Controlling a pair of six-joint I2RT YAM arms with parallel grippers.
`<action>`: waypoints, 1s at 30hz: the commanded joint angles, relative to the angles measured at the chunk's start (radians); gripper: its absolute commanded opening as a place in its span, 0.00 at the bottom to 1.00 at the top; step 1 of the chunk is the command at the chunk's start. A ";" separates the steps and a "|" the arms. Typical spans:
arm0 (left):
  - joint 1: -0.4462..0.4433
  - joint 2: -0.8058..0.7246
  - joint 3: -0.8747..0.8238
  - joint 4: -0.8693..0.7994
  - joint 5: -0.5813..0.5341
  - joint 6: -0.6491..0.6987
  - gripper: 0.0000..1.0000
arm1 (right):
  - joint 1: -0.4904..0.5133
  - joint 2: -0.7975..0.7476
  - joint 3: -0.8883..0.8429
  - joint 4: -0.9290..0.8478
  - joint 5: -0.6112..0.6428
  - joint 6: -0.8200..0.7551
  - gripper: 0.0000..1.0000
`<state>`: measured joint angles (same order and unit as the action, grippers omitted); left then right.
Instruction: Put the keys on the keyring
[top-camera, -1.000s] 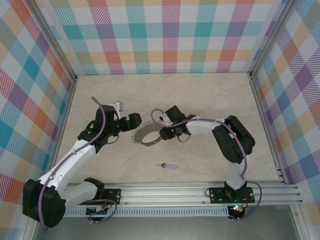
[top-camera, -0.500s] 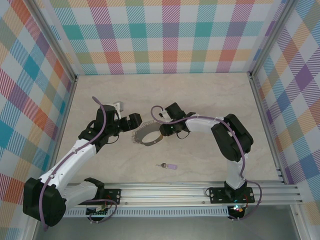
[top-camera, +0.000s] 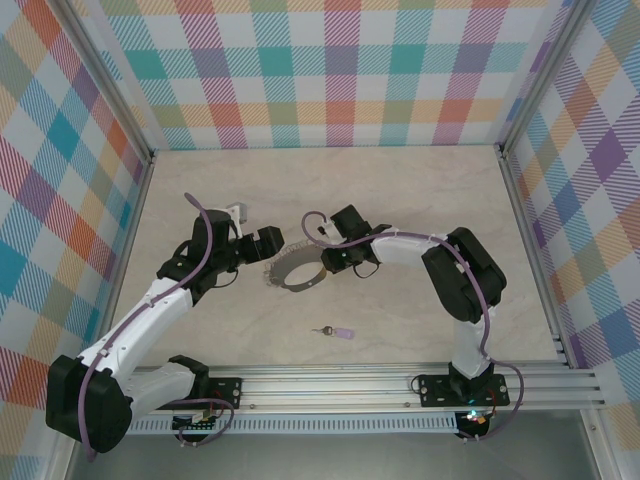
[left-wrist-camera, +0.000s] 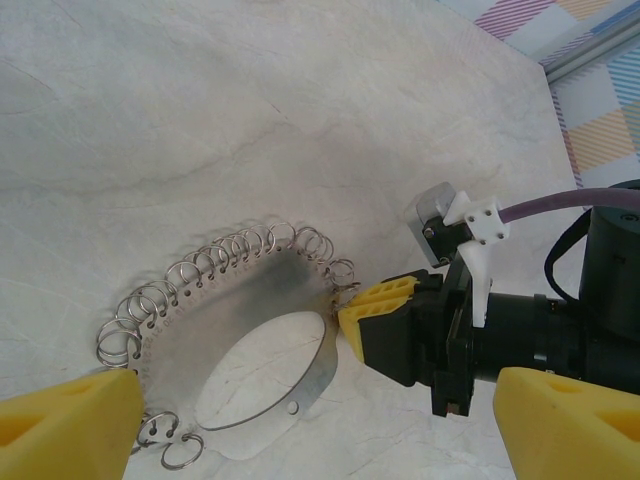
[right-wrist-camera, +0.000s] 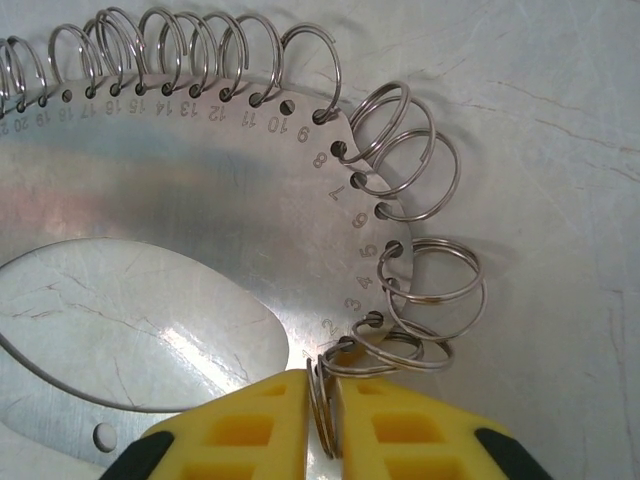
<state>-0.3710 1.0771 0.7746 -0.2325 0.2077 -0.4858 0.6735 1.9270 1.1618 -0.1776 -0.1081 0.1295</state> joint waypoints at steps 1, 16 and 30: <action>-0.011 0.010 0.011 0.019 -0.003 -0.004 0.91 | -0.006 0.019 0.024 -0.002 -0.022 -0.015 0.13; -0.011 0.052 0.120 -0.153 -0.081 -0.002 0.90 | -0.027 -0.205 0.008 -0.041 -0.070 -0.083 0.00; -0.011 0.000 0.241 -0.053 0.207 0.074 0.59 | -0.167 -0.640 -0.103 0.071 -0.387 -0.020 0.00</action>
<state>-0.3721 1.0904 0.9867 -0.3328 0.2916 -0.4355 0.5339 1.3216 1.0851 -0.1730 -0.3607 0.0647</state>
